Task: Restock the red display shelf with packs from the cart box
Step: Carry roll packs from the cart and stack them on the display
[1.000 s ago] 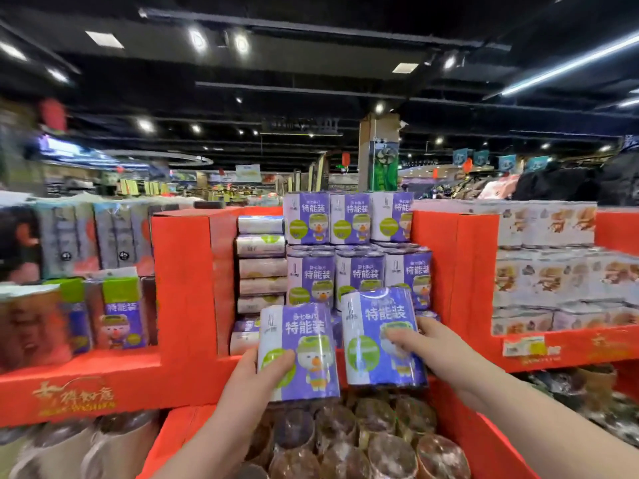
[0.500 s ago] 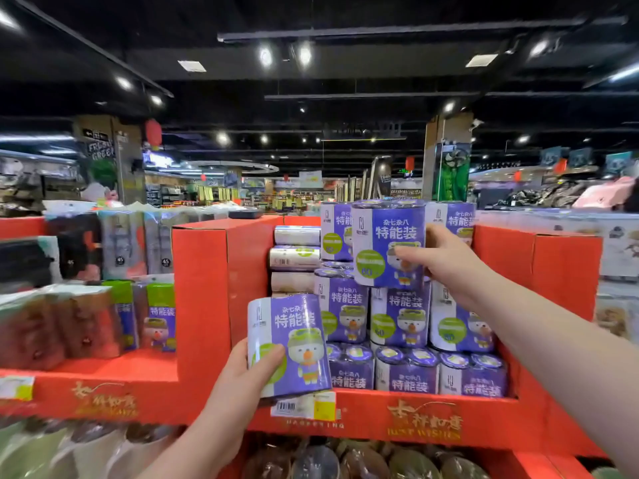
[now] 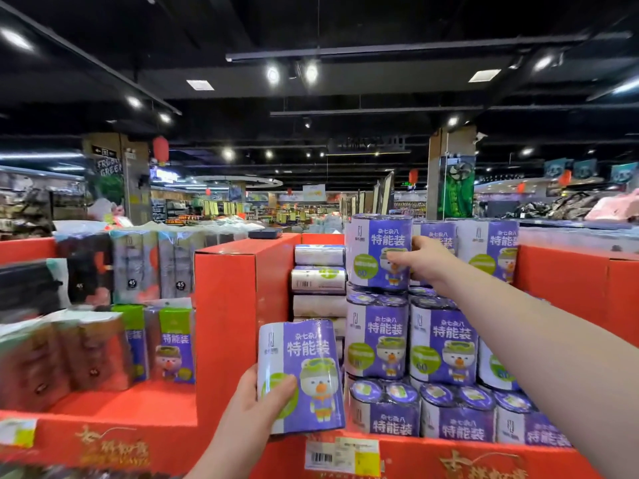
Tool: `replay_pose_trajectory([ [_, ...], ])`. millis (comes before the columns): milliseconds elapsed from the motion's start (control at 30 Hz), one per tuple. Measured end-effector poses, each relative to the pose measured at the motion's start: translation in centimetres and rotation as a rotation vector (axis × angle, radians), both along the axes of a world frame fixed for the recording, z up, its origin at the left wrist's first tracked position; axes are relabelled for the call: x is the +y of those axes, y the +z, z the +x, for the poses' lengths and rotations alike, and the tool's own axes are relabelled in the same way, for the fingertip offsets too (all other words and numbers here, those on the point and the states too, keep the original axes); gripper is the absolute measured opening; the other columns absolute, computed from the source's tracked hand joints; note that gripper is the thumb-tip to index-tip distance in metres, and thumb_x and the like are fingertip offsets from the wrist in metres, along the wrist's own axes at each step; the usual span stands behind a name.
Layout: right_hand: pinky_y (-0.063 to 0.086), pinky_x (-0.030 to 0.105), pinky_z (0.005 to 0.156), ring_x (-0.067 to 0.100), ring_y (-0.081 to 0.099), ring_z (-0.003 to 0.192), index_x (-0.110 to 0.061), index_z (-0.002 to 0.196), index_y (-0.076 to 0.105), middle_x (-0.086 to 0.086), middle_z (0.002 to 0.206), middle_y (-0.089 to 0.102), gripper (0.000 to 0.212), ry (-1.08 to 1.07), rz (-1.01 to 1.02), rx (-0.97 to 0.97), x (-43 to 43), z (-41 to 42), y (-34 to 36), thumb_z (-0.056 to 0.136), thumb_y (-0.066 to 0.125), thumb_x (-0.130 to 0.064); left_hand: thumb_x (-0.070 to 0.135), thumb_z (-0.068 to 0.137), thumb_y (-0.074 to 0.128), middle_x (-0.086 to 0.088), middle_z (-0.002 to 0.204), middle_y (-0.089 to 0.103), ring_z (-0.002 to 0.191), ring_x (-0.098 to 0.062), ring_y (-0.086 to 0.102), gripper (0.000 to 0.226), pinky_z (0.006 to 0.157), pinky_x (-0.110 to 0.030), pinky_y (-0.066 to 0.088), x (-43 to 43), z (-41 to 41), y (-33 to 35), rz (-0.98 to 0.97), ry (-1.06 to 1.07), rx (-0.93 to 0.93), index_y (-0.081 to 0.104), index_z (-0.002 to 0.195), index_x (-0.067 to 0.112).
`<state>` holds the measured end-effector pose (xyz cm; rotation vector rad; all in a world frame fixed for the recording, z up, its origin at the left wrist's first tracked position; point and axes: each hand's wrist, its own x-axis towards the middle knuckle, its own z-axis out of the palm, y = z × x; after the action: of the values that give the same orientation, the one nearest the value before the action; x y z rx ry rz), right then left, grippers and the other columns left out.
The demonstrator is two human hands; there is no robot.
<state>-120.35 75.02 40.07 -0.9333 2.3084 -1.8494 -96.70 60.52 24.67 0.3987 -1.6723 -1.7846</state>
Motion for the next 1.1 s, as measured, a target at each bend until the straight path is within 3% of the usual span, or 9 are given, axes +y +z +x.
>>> replay_pose_trajectory([
  [133, 0.044, 0.036, 0.073, 0.023, 0.057, 0.088, -0.009, 0.103, 0.055, 0.009, 0.098, 0.064, 0.033, -0.015, 0.044, -0.018, -0.4, -0.4, -0.2, 0.079, 0.076, -0.016, 0.034, 0.063, 0.079, -0.005, 0.103, 0.073, 0.096, -0.024, 0.069, 0.057, 0.091, -0.043, 0.052, -0.5, -0.7, -0.4, 0.025, -0.016, 0.016, 0.056, 0.114, 0.02],
  [267, 0.05, 0.039, 0.076, 0.026, 0.062, 0.091, -0.013, 0.105, 0.057, 0.01, 0.105, 0.067, 0.037, -0.029, 0.082, -0.016, -0.5, -0.8, -0.6, 0.074, 0.079, -0.017, 0.043, 0.047, 0.077, -0.005, 0.101, 0.074, 0.095, -0.025, 0.071, 0.071, 0.091, -0.045, 0.053, -0.4, -1.4, -0.4, 0.016, -0.044, 0.01, 0.058, 0.111, 0.021],
  [433, 0.048, 0.028, 0.065, 0.021, 0.064, 0.084, -0.012, 0.111, 0.057, 0.008, 0.108, 0.067, 0.037, -0.041, 0.092, 0.005, -0.6, -0.9, -0.9, 0.08, 0.076, -0.022, 0.026, 0.07, 0.078, -0.008, 0.1, 0.075, 0.096, -0.028, 0.07, 0.049, 0.086, -0.041, 0.054, 0.1, -2.1, 0.5, 0.009, -0.107, 0.026, 0.059, 0.113, 0.014],
  [500, 0.041, 0.024, 0.056, 0.015, 0.057, 0.076, -0.007, 0.124, 0.052, 0.008, 0.111, 0.062, 0.056, -0.051, 0.098, 0.009, -0.4, -0.9, -0.9, 0.078, 0.078, -0.025, 0.029, 0.074, 0.079, -0.003, 0.101, 0.075, 0.095, -0.023, 0.071, 0.045, 0.082, -0.036, 0.053, 0.5, -2.2, 1.0, -0.002, -0.117, 0.03, 0.059, 0.113, 0.019],
  [600, 0.04, 0.024, 0.055, 0.013, 0.055, 0.079, -0.005, 0.137, 0.041, 0.009, 0.121, 0.058, 0.074, -0.074, 0.116, 0.021, -0.2, -1.0, -0.9, 0.077, 0.079, -0.026, 0.029, 0.077, 0.076, -0.002, 0.104, 0.074, 0.099, -0.022, 0.069, 0.042, 0.086, -0.035, 0.053, 0.9, -2.5, 1.5, -0.015, -0.126, 0.035, 0.058, 0.114, 0.02],
  [767, 0.044, 0.033, 0.08, 0.023, 0.053, 0.111, -0.009, 0.145, 0.032, 0.01, 0.138, 0.048, 0.086, -0.071, 0.131, 0.001, 0.3, -1.0, -0.8, 0.075, 0.08, -0.027, 0.038, 0.071, 0.077, 0.001, 0.108, 0.073, 0.102, -0.019, 0.068, 0.054, 0.09, -0.034, 0.051, 1.7, -3.1, 2.0, -0.062, -0.147, 0.036, 0.057, 0.118, 0.021],
  [867, 0.045, 0.036, 0.092, 0.026, 0.049, 0.12, -0.01, 0.143, 0.034, 0.011, 0.14, 0.045, 0.078, -0.176, 0.177, 0.097, 1.1, 0.1, -0.6, 0.08, 0.076, -0.029, 0.031, 0.079, 0.074, -0.001, 0.109, 0.073, 0.102, -0.02, 0.068, 0.043, 0.091, -0.035, 0.052, 2.3, -3.7, 2.5, -0.066, -0.143, 0.043, 0.057, 0.117, 0.021],
  [967, 0.045, 0.032, 0.085, 0.02, 0.053, 0.105, -0.011, 0.129, 0.048, 0.007, 0.126, 0.054, 0.052, -0.219, 0.104, 0.223, 2.6, 2.5, -0.4, 0.086, 0.067, -0.035, 0.021, 0.087, 0.062, -0.001, 0.106, 0.073, 0.098, -0.017, 0.069, 0.027, 0.084, -0.031, 0.054, 3.4, -4.4, 3.4, -0.073, -0.165, 0.062, 0.057, 0.115, 0.021],
  [1100, 0.04, 0.023, 0.058, 0.011, 0.055, 0.072, -0.02, 0.107, 0.058, -0.005, 0.092, 0.062, 0.036, 0.179, 0.372, -0.003, 5.1, 6.9, -1.7, 0.087, 0.059, -0.049, 0.016, 0.091, 0.06, -0.001, 0.106, 0.073, 0.09, -0.01, 0.07, 0.026, 0.072, -0.021, 0.054, 5.4, -5.7, 5.4, -0.109, -0.214, 0.118, 0.056, 0.117, 0.018],
])
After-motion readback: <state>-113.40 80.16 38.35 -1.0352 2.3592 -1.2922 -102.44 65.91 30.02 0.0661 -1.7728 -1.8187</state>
